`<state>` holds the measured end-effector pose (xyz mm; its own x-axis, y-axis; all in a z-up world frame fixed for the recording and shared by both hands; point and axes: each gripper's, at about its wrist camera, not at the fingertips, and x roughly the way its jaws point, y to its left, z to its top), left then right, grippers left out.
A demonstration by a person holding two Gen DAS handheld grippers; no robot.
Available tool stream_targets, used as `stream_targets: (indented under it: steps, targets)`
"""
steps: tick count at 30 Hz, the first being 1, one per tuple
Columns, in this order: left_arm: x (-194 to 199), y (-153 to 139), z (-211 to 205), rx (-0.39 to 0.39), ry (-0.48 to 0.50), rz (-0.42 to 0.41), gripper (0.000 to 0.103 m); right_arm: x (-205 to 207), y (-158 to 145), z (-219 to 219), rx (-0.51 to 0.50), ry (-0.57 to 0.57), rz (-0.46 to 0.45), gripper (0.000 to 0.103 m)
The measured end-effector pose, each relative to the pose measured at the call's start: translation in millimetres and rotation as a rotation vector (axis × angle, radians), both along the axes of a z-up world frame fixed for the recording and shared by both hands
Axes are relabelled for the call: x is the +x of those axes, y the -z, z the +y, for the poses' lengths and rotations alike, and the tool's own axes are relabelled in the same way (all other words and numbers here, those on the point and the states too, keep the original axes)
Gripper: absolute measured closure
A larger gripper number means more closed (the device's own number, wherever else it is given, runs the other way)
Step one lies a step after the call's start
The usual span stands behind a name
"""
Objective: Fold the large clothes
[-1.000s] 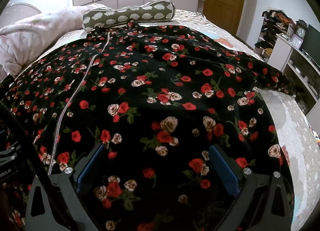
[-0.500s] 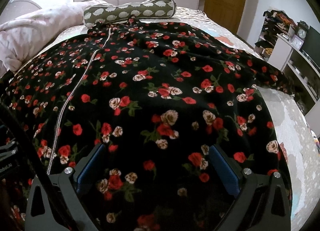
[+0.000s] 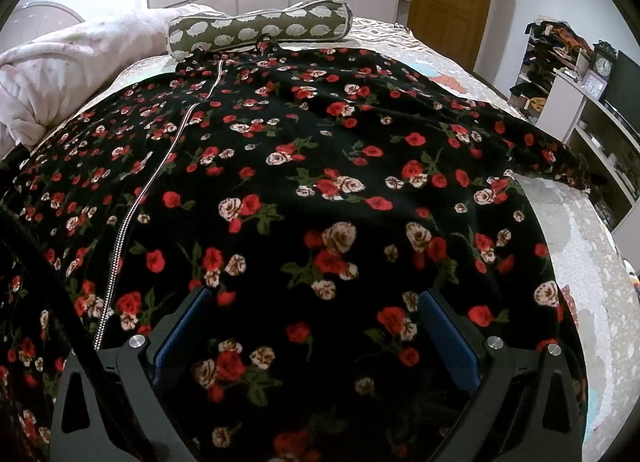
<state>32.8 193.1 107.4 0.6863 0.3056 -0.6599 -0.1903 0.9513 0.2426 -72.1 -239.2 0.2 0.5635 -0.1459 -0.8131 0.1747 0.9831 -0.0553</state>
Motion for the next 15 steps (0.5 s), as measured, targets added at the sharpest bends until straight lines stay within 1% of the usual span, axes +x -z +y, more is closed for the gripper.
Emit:
stream_targets:
  steps: [2, 3, 4, 6, 7, 9, 10, 11, 12, 13, 14, 15]
  targets:
    - [29.3, 0.4, 25.9, 0.08, -0.026, 0.027, 0.016, -0.4, 0.1, 0.2, -0.005, 0.001, -0.001, 0.0]
    - [33.0, -4.4, 29.5, 0.113, -0.019, 0.021, 0.016, -0.3, 0.2, 0.5, -0.006, 0.002, -0.001, 0.0]
    - [43.5, -0.5, 35.8, 0.113, -0.01, 0.042, 0.016, 0.1, 0.2, 0.9, -0.009, 0.003, -0.001, 0.0]
    - [72.9, 26.1, 47.5, 0.077, 0.001, 0.145, 0.016, 1.0, 0.2, 1.3, -0.011, 0.005, 0.0, 0.0]
    - [78.5, 27.3, 52.7, 0.073, -0.009, 0.158, 0.016, 0.9, 0.3, 1.3, -0.011, 0.005, 0.0, 0.0]
    - [92.3, 37.1, 64.0, 0.071, -0.052, 0.215, 0.016, 0.7, 0.3, 1.4, -0.01, 0.005, 0.001, 0.0]
    - [95.4, 42.4, 68.3, 0.075, -0.075, 0.24, 0.02, 0.7, 0.3, 1.4, -0.009, 0.005, 0.001, 0.0]
    - [100.9, 51.1, 79.5, 0.072, -0.114, 0.267, 0.04, 0.5, 0.3, 1.5, -0.01, 0.005, 0.002, 0.0]
    - [98.5, 56.7, 84.1, 0.067, -0.142, 0.277, 0.056, 0.3, 0.3, 1.5, -0.01, 0.005, 0.001, 0.0]
    - [98.1, 57.1, 94.7, 0.057, -0.186, 0.286, 0.078, 0.3, 0.3, 1.5, -0.009, 0.005, 0.001, 0.0]
    - [94.2, 55.9, 111.9, -0.013, -0.249, 0.271, 0.078, 0.3, 0.3, 1.5, -0.009, 0.005, 0.001, 0.0]
    - [86.3, 50.8, 133.2, -0.133, -0.313, 0.226, 0.075, 0.2, 0.3, 1.4, -0.008, 0.005, 0.001, 0.0]
